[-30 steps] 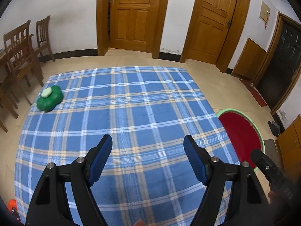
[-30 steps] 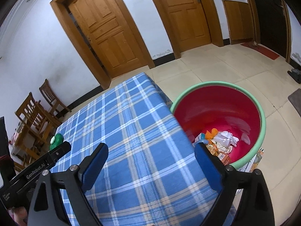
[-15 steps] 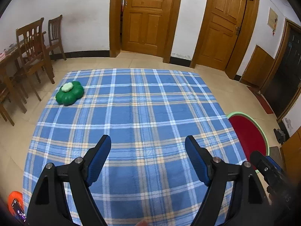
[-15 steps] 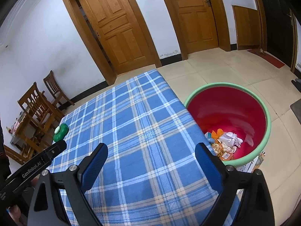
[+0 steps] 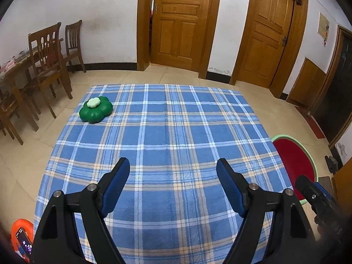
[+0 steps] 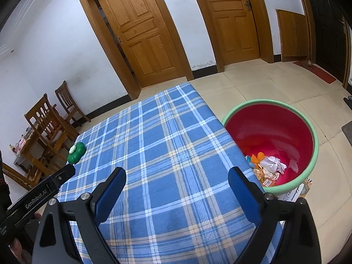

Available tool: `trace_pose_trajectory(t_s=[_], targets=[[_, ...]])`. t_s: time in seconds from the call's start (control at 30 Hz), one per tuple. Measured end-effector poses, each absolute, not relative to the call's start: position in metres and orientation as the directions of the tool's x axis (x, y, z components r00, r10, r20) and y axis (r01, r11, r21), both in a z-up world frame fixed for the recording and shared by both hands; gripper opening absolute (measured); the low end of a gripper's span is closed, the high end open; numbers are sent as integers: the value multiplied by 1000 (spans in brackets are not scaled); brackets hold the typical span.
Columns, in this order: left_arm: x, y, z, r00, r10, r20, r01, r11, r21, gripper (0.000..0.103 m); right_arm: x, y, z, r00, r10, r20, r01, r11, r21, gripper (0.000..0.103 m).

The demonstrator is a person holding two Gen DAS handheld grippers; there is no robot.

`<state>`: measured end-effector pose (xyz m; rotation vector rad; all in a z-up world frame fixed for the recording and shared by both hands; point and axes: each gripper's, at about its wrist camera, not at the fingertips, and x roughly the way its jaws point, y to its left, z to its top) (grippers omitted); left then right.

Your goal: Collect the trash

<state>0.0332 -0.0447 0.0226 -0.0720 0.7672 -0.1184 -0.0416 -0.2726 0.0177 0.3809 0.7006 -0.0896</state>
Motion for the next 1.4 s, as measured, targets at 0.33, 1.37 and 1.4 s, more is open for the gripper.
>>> trace_pose_trajectory(t_s=[0.33,1.37,1.4], targets=[[29,-39,27,724,-128,-678,70,991,-113,80,-43,-270,21,767,51,-640,201,928,315,96],[28,-37,29,723,-130,-679,65,991,-120,80,-44,-268,21,767,54,-639,199,927,317,96],[28,-37,29,723,-130,-679,65,991,-120,80,-44,-268,21,767,54,-639,199,927,317,96]])
